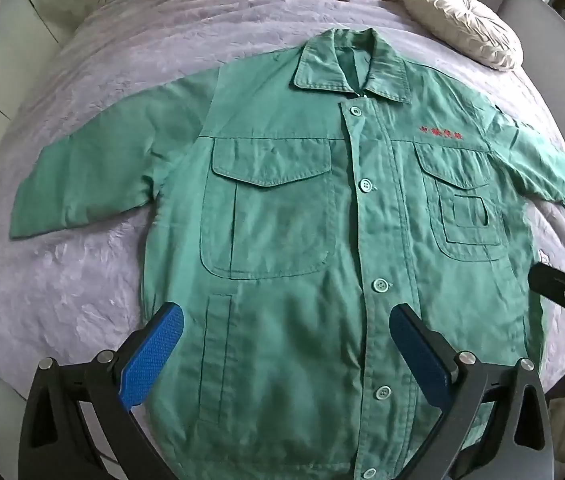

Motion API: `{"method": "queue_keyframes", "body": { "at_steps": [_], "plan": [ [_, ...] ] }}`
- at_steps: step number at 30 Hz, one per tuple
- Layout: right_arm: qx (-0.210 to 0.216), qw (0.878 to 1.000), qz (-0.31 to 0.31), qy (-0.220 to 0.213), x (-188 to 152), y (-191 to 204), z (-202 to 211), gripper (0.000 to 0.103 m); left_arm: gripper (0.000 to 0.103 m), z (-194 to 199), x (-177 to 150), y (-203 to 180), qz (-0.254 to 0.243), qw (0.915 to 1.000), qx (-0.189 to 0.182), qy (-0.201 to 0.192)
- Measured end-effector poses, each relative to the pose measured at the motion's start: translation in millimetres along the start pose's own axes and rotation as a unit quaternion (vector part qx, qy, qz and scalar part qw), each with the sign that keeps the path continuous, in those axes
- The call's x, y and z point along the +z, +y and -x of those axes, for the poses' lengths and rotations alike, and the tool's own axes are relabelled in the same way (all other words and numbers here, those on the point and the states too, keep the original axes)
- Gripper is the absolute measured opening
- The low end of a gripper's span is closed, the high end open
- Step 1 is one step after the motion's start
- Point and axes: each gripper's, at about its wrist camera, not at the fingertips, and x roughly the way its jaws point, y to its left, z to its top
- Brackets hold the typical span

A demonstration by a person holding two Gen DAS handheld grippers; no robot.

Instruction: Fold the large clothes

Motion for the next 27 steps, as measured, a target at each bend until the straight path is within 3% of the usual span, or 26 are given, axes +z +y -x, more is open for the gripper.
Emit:
{"method": "queue_keyframes", "body": {
  "at_steps": [8, 27],
  "plan": [
    [0.0, 1.0, 0.003, -0.001, 19.6, -22.7, 0.4, 0.103, 0.103, 4.3, -2.4, -4.9, -0.005, 1.0, 0.003, -0.006],
    [0.002, 1.0, 0.007, -0.002, 17.7, -18.2, 2.7, 0.103, 0.103, 9.7, -0.5, -6.0, 0.003, 0.9998, 0.011, -0.014]
  ]
}}
